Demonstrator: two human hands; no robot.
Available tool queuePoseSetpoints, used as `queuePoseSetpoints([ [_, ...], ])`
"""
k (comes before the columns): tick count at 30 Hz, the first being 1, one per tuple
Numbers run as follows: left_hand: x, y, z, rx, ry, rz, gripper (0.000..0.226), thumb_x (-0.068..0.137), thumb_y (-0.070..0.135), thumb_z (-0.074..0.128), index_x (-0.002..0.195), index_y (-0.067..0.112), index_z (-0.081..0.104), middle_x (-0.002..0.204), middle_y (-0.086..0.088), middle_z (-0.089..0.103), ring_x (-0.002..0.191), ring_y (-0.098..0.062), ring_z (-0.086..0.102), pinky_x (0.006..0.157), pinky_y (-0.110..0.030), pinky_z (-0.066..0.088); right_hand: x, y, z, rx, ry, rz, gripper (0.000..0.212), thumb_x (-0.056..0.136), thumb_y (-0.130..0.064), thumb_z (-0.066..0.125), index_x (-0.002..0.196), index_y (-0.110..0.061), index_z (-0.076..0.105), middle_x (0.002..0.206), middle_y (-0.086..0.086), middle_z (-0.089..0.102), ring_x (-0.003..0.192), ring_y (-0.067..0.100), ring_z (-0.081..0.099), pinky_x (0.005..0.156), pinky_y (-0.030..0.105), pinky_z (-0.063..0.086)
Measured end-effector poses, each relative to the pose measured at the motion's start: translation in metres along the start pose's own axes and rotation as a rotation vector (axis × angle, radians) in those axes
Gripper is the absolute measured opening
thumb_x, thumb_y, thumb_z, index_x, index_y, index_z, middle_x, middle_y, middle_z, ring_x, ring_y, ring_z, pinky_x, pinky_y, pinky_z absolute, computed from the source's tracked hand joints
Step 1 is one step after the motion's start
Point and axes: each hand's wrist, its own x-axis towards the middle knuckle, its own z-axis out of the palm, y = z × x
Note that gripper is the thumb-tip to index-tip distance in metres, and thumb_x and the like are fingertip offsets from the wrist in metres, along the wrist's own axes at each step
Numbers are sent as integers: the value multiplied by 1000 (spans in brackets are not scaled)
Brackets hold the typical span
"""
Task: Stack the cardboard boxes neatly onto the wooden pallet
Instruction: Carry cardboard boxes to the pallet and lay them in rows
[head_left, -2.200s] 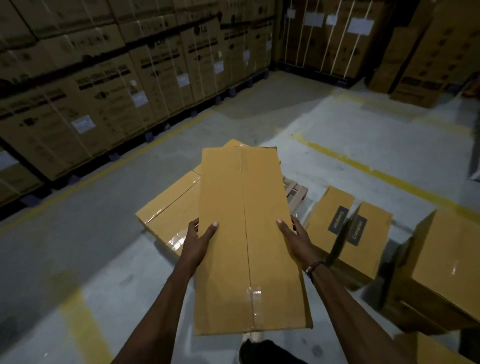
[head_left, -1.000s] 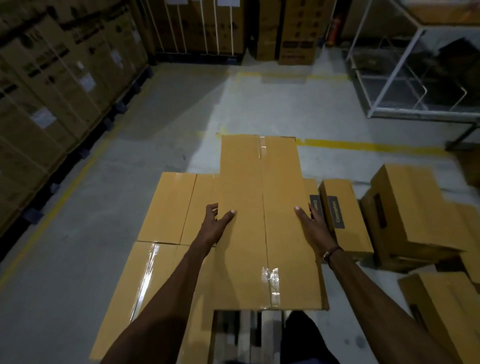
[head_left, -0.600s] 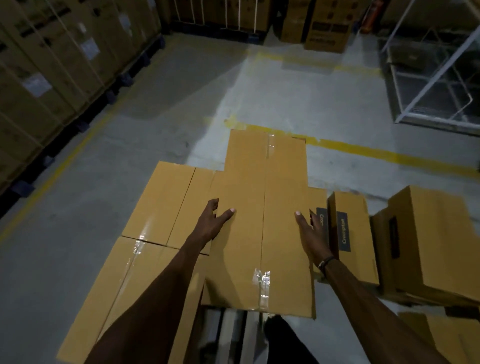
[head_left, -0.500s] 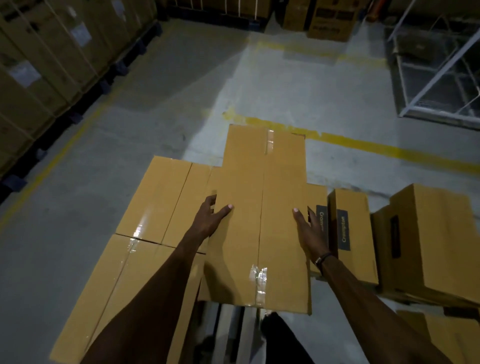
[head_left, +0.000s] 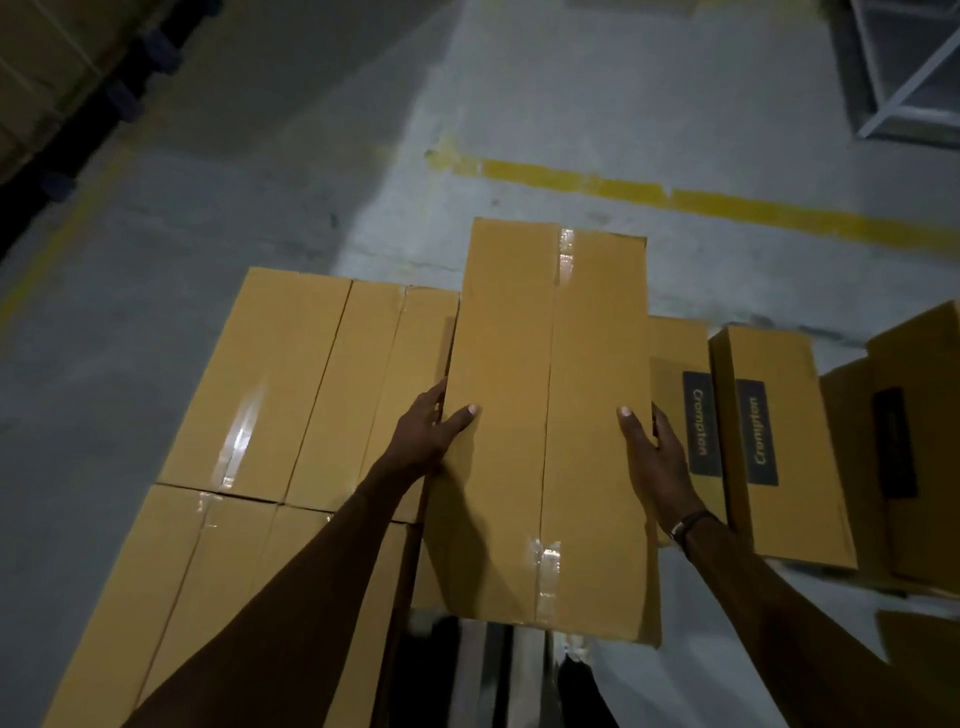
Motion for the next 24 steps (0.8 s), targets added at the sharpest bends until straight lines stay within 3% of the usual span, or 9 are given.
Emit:
queuePoseSetpoints([
  [3, 39, -41, 14, -35, -1, -20, 75, 101, 42, 65, 162, 22, 27, 166, -4, 35, 149, -31, 36, 114, -41, 36, 37, 35, 20, -9, -11, -34, 83, 81, -81, 66, 148, -33, 54, 145, -7, 60, 136, 15, 53, 118, 46, 40],
  [6, 73, -75, 25, -40, 11, -36, 74, 101, 38, 65, 161, 21, 25, 165, -9, 36, 148, -33, 38, 109, -39, 38, 74, 73, 36, -16, -15, 18, 106, 70, -93, 65, 156, -35, 44, 156, -6, 51, 143, 18, 47, 121, 50, 36],
  [8, 96, -97, 30, -39, 20, -43, 73, 101, 37, 66, 160, 20, 25, 164, -12, 36, 147, -35, 40, 108, -39, 40, 97, 94, 48, -18, -40, 18, 106, 70, -92, 66, 157, -36, 42, 158, -6, 50, 144, 18, 46, 122, 51, 36],
  [12, 132, -137, 41, -25, 43, -57, 70, 102, 36, 64, 159, 18, 27, 162, -15, 39, 144, -35, 43, 107, -42, 44, 127, 121, 77, -25, -45, -2, 68, 95, -63, 63, 154, -33, 48, 148, -9, 57, 137, 15, 51, 114, 41, 39],
  [15, 156, -163, 50, 25, 51, -35, 68, 103, 34, 62, 158, 15, 27, 158, -16, 44, 140, -37, 47, 99, -37, 47, 147, 142, 95, -41, -30, -8, 58, 102, -52, 59, 154, -29, 47, 144, -10, 56, 138, 15, 48, 110, 36, 37],
  [18, 178, -188, 56, 79, 43, 8, 74, 100, 43, 67, 158, 14, 31, 151, -13, 49, 134, -39, 51, 98, -50, 54, 164, 163, 106, -32, -15, 6, 53, 105, -45, 56, 154, -27, 45, 134, -16, 54, 130, 7, 45, 104, 28, 34],
  [20, 190, -201, 58, 223, 68, 37, 91, 89, 61, 64, 158, 11, 33, 157, -13, 45, 141, -36, 44, 110, -54, 44, 171, 174, 114, -35, -22, -2, 58, 101, -54, 58, 152, -29, 48, 145, -9, 57, 136, 14, 50, 110, 37, 39],
  [22, 201, -214, 58, 403, 102, 31, 103, 81, 72, 48, 162, 13, 28, 170, -9, 24, 156, -34, 22, 121, -60, 24, 180, 185, 121, -29, -35, -8, 75, 91, -71, 61, 154, -32, 47, 150, -4, 57, 141, 20, 50, 118, 48, 40],
  [24, 211, -230, 56, 497, 115, 45, 104, 81, 76, 40, 164, 18, 24, 175, -7, 7, 160, -35, 4, 123, -64, 11, 186, 192, 128, -44, -48, 1, 82, 90, -76, 60, 158, -33, 42, 154, -8, 51, 143, 17, 45, 120, 45, 35],
])
